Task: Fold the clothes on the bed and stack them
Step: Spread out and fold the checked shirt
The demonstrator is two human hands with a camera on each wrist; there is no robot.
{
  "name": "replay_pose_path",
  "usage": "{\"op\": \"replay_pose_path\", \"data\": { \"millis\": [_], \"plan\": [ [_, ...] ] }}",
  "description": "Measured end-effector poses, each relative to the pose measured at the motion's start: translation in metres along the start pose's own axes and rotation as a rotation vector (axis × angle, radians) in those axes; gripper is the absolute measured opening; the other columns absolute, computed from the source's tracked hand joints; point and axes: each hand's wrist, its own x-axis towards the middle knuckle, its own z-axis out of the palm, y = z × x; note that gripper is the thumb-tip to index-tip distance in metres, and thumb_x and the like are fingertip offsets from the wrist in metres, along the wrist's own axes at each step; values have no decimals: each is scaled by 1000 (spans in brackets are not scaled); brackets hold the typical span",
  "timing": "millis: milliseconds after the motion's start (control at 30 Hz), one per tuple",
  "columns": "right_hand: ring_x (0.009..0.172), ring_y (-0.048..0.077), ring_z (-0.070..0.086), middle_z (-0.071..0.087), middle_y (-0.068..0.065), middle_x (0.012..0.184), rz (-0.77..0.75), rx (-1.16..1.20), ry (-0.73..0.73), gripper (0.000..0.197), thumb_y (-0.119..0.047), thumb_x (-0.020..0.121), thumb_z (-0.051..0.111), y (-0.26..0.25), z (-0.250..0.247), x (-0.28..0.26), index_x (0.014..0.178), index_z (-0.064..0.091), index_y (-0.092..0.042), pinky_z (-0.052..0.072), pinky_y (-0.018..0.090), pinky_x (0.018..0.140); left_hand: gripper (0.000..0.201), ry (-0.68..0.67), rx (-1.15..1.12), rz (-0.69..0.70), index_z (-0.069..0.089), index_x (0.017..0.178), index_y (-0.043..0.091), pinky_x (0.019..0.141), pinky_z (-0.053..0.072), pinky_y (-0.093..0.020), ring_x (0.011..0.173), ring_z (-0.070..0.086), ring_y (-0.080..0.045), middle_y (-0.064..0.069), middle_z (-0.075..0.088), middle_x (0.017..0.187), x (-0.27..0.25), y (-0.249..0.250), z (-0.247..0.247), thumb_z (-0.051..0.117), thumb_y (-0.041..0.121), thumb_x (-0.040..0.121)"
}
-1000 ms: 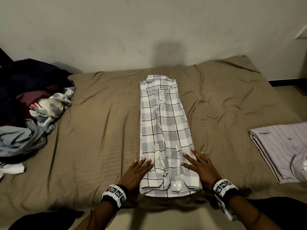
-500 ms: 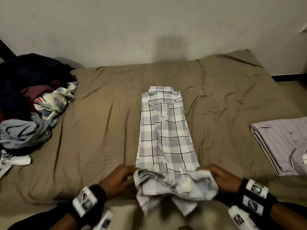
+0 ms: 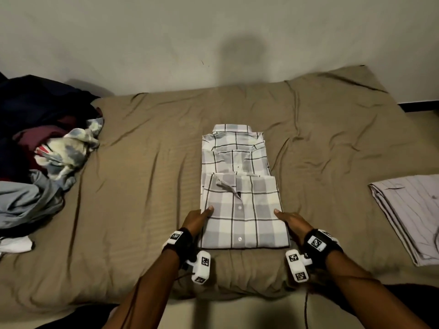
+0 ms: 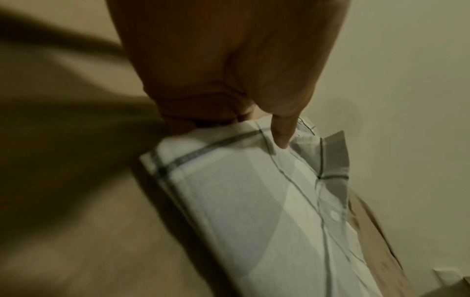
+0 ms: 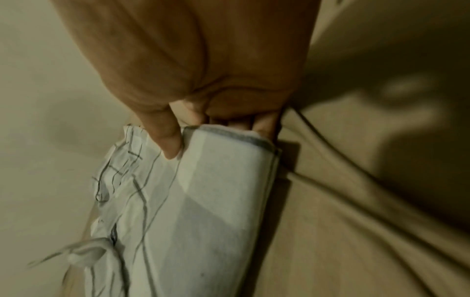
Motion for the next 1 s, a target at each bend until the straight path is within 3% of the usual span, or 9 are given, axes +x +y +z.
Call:
{"op": "replay_pose_path", "data": {
  "millis": [67, 200, 267, 367, 433, 567, 667, 800, 1000],
  "plan": [
    [81, 29, 73, 72, 27, 99, -65, 40, 7, 39, -24, 93, 70, 12, -3, -6, 105, 69, 13, 59, 35, 78, 49, -20, 12, -4, 74, 85, 0, 80, 56, -33, 81, 68, -22, -11, 77, 89, -5, -11, -1, 74, 49, 89],
    [86, 25, 72, 74, 23, 102, -209, 44, 51, 15, 1, 96, 59, 31, 0, -14, 99, 72, 8, 52, 43, 93, 45, -9, 130, 56, 58, 64, 7, 48, 37, -19, 57, 51, -10, 5, 59, 54, -29, -21, -2, 63, 33, 101],
    [80, 23, 70, 75, 19, 94, -261, 19, 78, 15, 2, 96, 58, 42, -1, -16, 93, 73, 6, 54, 37, 86, 54, 11, 146, 89, 50, 52, 14, 49, 33, -25, 49, 45, -4, 11, 49, 39, -39, -26, -3, 64, 36, 99],
    [69, 14, 69, 75, 9, 78, -295, -3, 128, 16, 3, 96, 57, 47, -2, -30, 89, 71, 7, 57, 26, 68, 56, 9, 14, 89, 64, 53, 11, 55, 40, -30, 50, 51, -4, 9, 61, 50, -58, -36, -2, 68, 61, 79],
    [66, 15, 68, 74, 10, 76, -285, 8, 139, 15, 3, 96, 59, 52, -6, -39, 88, 71, 7, 57, 24, 63, 52, 21, -77, 99, 62, 46, 15, 48, 38, -23, 45, 49, -1, 9, 58, 48, -81, -38, 4, 73, 50, 84],
    [59, 10, 54, 61, 0, 60, -280, -168, 169, 35, 1, 94, 64, 78, -19, -40, 61, 62, -11, 44, 32, 65, 66, 100, -44, 60, 51, 37, 18, 60, 36, -29, 50, 44, -8, 10, 47, 42, -106, -75, 14, 64, 32, 100],
    [61, 12, 43, 46, -9, 50, -296, -366, 211, 48, -7, 92, 69, 91, -20, -38, 51, 48, -17, 35, 34, 67, 60, 131, -45, 54, 49, 44, 20, 65, 36, -34, 58, 40, -16, 7, 46, 48, -103, -107, 19, 64, 45, 97],
    [62, 16, 48, 53, -10, 49, -314, -395, 334, 39, -11, 84, 78, 93, -19, -42, 54, 54, -13, 40, 34, 66, 57, 159, -78, 129, 41, 52, 22, 62, 26, -31, 59, 31, -14, -1, 32, 56, -103, -115, 23, 70, 63, 78],
    [66, 15, 53, 59, -6, 56, -281, -212, 320, 37, -8, 78, 84, 91, -25, -46, 51, 60, -13, 43, 31, 74, 30, 115, -78, 82, 81, 80, 15, 70, 55, -34, 71, 69, -16, -6, 78, 78, -113, -113, 17, 73, 42, 91]
  ]
}}
